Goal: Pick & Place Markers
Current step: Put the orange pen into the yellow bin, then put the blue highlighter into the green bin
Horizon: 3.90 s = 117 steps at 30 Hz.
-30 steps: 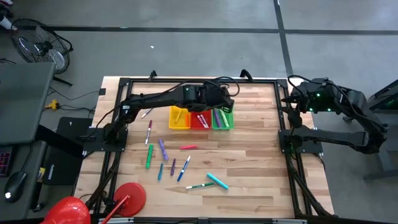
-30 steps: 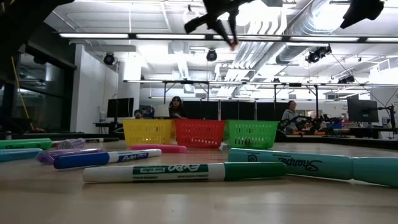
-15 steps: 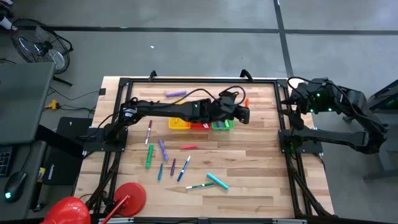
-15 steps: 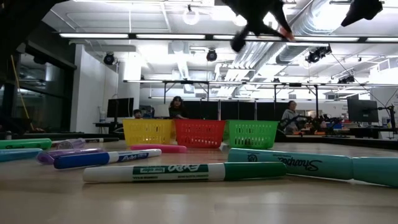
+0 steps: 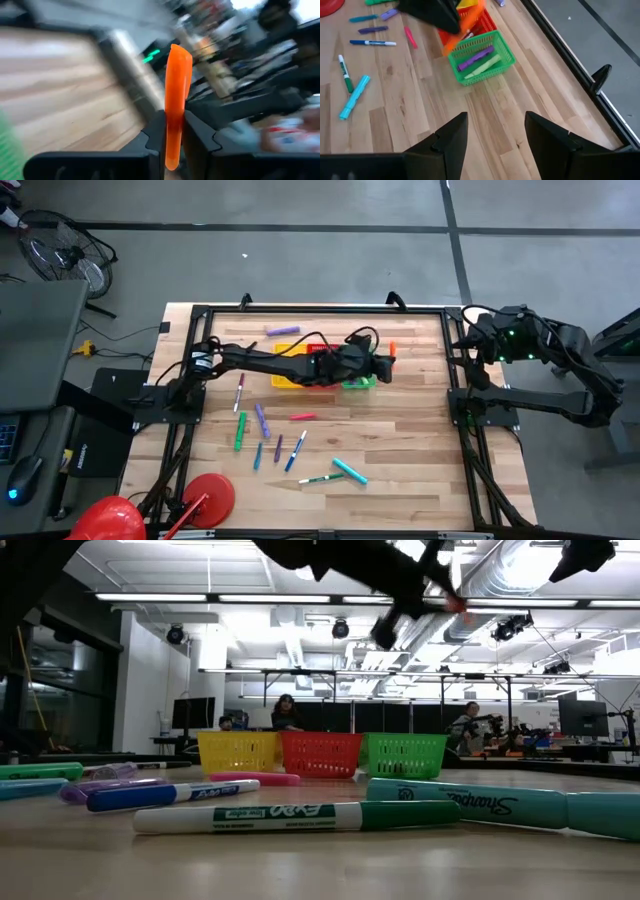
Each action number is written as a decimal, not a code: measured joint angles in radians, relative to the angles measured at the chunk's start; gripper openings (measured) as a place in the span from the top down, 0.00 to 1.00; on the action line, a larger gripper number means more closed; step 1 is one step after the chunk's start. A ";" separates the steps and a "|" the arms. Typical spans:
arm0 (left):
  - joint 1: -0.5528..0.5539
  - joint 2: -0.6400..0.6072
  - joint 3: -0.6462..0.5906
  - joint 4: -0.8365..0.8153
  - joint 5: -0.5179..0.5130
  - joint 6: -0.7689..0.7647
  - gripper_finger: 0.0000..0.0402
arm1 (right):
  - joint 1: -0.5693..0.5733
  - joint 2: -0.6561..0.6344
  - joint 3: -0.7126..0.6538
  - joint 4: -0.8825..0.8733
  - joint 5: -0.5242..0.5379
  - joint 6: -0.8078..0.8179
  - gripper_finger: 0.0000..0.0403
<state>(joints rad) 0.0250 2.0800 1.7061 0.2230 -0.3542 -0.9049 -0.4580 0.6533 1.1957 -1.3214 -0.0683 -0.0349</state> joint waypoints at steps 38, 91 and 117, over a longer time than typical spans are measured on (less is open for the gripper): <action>0.145 -0.505 -0.780 0.028 -0.018 -0.177 0.90 | 0.000 0.008 0.000 0.014 0.095 0.078 0.54; 0.322 -0.328 -0.427 -1.090 0.372 -0.314 0.88 | 0.000 0.113 0.000 0.098 0.121 0.142 0.54; 0.265 -0.361 -0.392 -1.014 0.270 -0.244 0.63 | 0.000 0.113 0.000 0.061 0.121 0.120 0.54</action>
<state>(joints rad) 0.2895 1.7188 1.3142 -0.7905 -0.0842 -1.1493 -0.4583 0.7658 1.1957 -1.2606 0.0528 0.0853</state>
